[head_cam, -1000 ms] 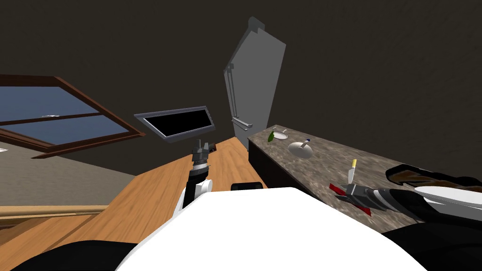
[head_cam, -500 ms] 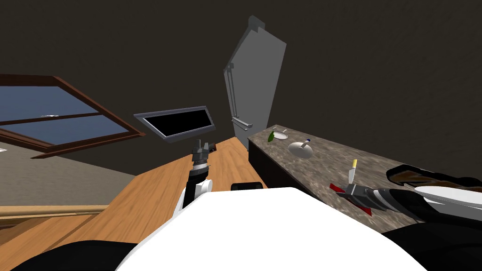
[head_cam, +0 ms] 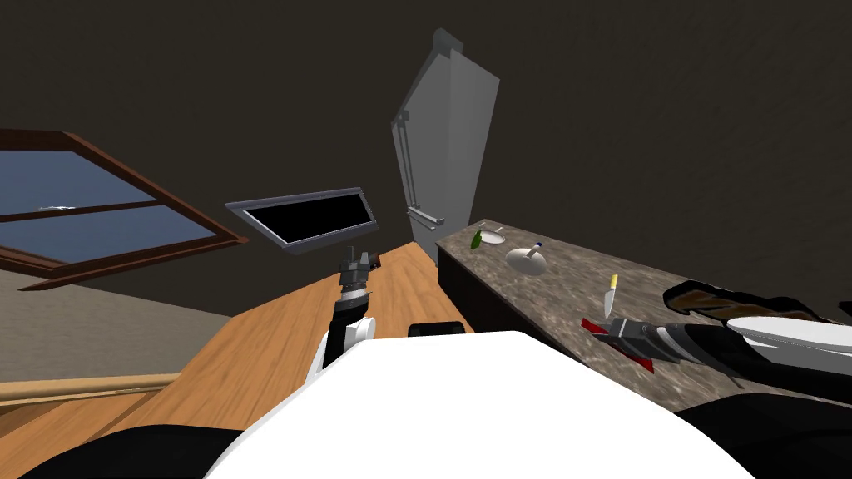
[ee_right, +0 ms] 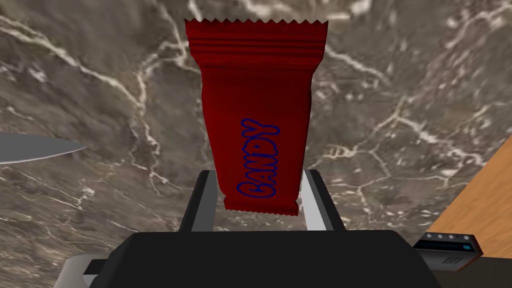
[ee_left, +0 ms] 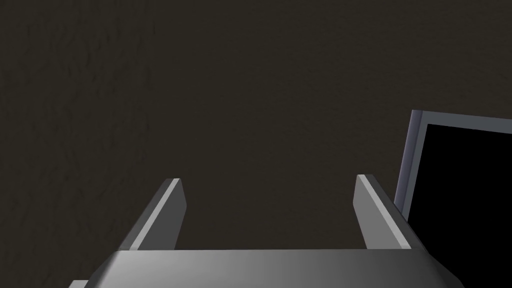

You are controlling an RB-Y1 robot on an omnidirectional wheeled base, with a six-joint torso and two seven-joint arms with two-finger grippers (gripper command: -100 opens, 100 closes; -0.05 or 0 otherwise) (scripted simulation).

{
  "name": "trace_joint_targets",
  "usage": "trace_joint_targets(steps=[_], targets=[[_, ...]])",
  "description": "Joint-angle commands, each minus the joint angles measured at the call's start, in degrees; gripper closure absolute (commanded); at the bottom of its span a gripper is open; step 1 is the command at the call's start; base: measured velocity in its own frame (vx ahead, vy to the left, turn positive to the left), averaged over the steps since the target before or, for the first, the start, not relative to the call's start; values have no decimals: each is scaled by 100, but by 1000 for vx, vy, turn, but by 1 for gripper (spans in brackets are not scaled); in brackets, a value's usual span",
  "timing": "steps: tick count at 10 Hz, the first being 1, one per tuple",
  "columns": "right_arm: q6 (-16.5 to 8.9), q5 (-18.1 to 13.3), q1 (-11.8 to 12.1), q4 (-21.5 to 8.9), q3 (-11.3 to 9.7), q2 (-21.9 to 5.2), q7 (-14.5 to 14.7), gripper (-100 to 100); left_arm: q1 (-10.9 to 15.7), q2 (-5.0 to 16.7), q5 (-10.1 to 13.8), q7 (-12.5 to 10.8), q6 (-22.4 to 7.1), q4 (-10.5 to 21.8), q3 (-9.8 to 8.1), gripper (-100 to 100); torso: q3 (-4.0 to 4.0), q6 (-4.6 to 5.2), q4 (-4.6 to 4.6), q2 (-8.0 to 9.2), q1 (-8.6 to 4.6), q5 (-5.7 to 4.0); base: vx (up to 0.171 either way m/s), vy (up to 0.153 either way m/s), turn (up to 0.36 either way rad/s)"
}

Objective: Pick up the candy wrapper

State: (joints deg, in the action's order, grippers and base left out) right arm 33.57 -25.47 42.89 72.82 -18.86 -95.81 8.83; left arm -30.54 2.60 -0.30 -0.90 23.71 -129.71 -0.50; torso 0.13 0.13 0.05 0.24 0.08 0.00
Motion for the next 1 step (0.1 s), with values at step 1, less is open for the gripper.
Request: trace_joint_targets(steps=[1], targets=[[0,0,0,0,0,0,0,0,0,0,0,0,0,0,0,0,0,0,0,0,0,0,0,0,0]])
